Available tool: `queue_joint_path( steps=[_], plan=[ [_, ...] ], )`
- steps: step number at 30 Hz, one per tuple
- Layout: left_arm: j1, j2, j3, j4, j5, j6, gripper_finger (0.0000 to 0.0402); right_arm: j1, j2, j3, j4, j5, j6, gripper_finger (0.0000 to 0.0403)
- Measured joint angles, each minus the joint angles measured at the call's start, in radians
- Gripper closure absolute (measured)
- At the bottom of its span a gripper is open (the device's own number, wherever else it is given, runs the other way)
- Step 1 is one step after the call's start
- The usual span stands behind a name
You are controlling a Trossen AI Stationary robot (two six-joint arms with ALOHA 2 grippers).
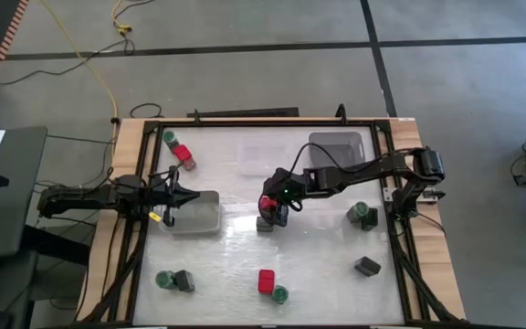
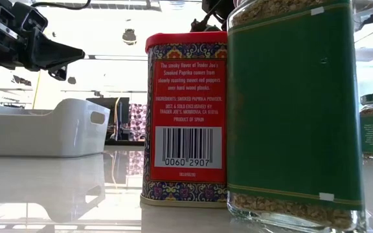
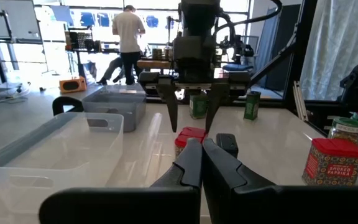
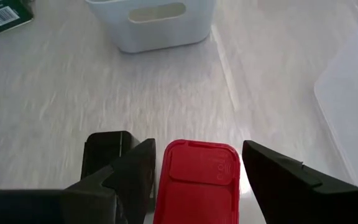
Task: Sort spices by type
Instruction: Put the red seasoning can into the transparent bin
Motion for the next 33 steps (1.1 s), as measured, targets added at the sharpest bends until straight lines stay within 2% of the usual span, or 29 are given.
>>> queue_joint_path(
  steps=[13,24,33],
  plan=[
    [0.000,0.000,0.000,0.000,0.000,0.000,0.0401,-0.005,0.000,0.000,0.018,0.000,0.019,0.0126],
    [0.000,0.000,0.000,0.000,0.000,0.000,0.0401,-0.022,0.000,0.001,0.056,0.000,0.023,0.0037],
    [0.000,0.000,0.000,0.000,0.000,0.000,0.0401,-0.027,0.000,0.001,0.056,0.000,0.011,0.0024]
  ],
)
